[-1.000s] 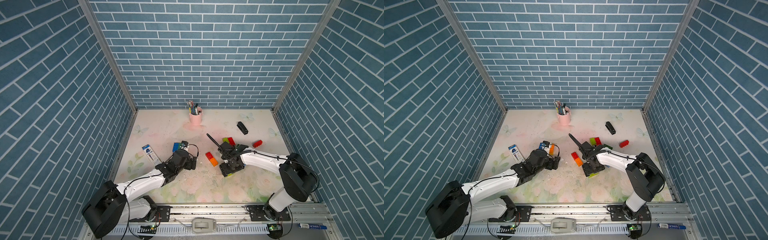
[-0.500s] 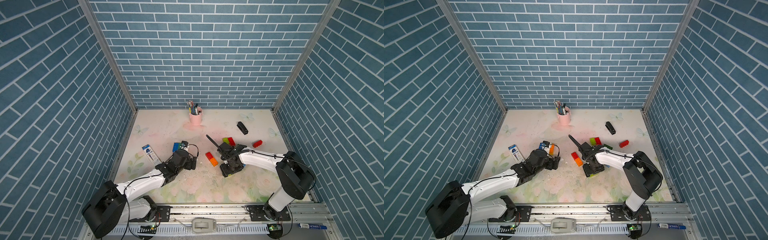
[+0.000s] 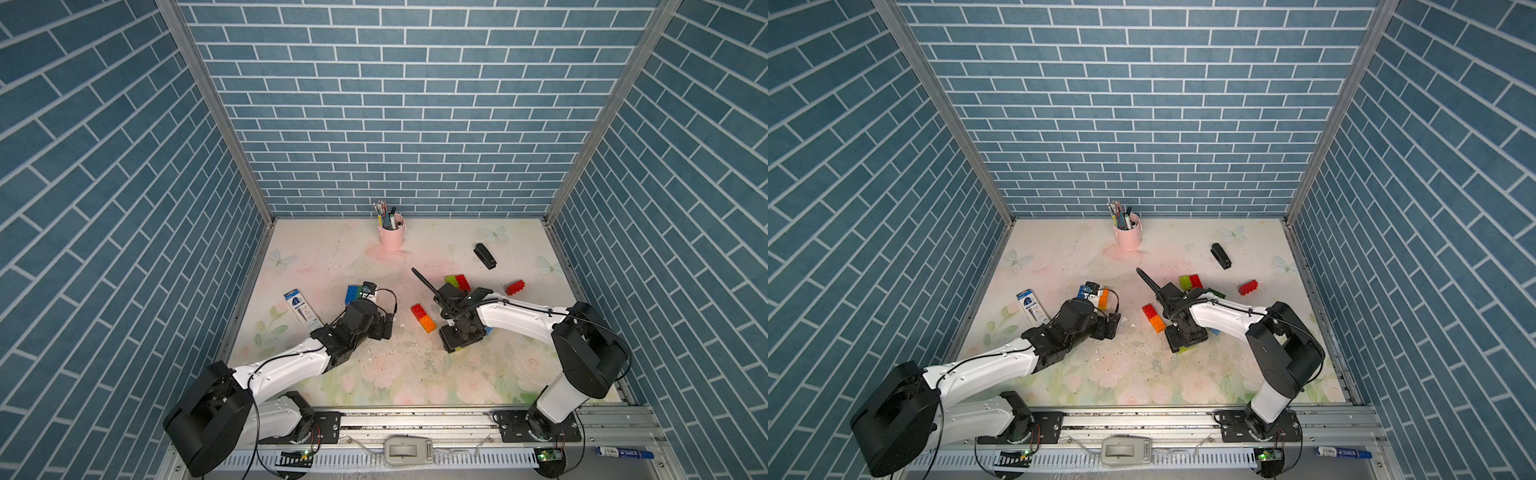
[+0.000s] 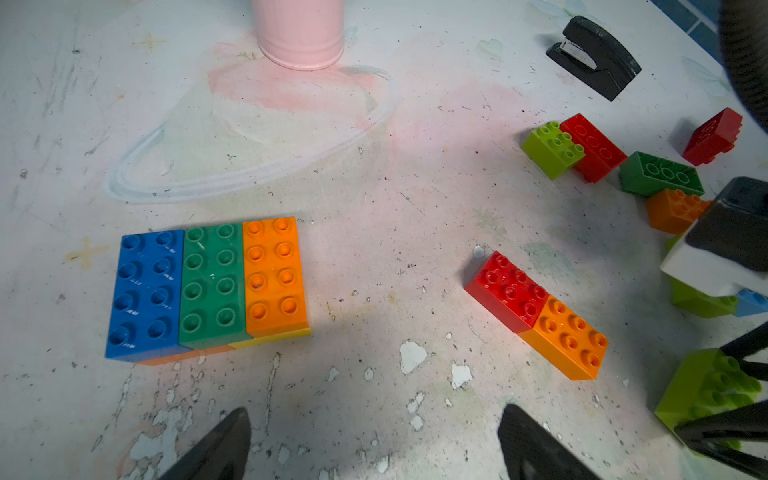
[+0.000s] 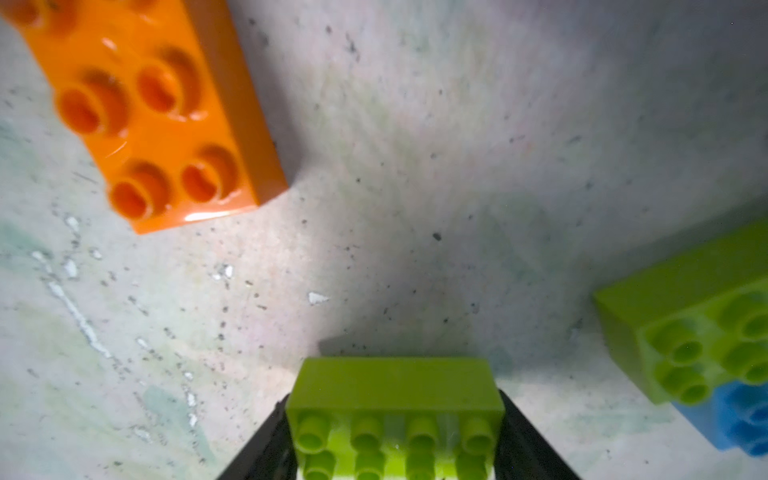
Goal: Assemble a rectangle with lego
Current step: Adjust the lego brick at the center of the board, then assemble the lego brick with the lego brick.
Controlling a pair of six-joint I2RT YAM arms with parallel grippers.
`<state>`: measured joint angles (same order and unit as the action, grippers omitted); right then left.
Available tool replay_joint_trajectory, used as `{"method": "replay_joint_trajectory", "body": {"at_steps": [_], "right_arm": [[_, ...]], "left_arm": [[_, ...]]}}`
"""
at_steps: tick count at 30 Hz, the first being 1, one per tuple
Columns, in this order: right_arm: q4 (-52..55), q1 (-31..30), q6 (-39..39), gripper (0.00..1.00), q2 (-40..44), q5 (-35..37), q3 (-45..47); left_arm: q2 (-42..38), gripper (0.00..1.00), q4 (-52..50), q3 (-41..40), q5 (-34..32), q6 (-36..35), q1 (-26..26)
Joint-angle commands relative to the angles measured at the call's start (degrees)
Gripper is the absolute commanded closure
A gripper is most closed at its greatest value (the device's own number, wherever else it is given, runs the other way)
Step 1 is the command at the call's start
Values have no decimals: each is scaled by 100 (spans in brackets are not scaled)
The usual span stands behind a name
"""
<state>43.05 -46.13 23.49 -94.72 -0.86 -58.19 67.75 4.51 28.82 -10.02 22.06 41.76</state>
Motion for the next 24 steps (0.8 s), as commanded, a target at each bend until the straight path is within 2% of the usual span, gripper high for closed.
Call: {"method": "replay_joint_trajectory", "body": {"at_steps": [1,8,13,24], "right_arm": [[277,-21,-257,49,-61,40,-486],[781,-39,-941,57,-566,-29,-1532],[876,-33,-1223,61,-1189,-32,-2296],[929,109,-1599,66,-1895,-126,-2971]], "left_arm": [[-224,6,-251,94,-272,15,-78],[-341,7,-365,2,-82,34,-309],[-296,1,-317,-31,-156,16,-316],[-250,1,-566,41,-343,-217,-317]]}}
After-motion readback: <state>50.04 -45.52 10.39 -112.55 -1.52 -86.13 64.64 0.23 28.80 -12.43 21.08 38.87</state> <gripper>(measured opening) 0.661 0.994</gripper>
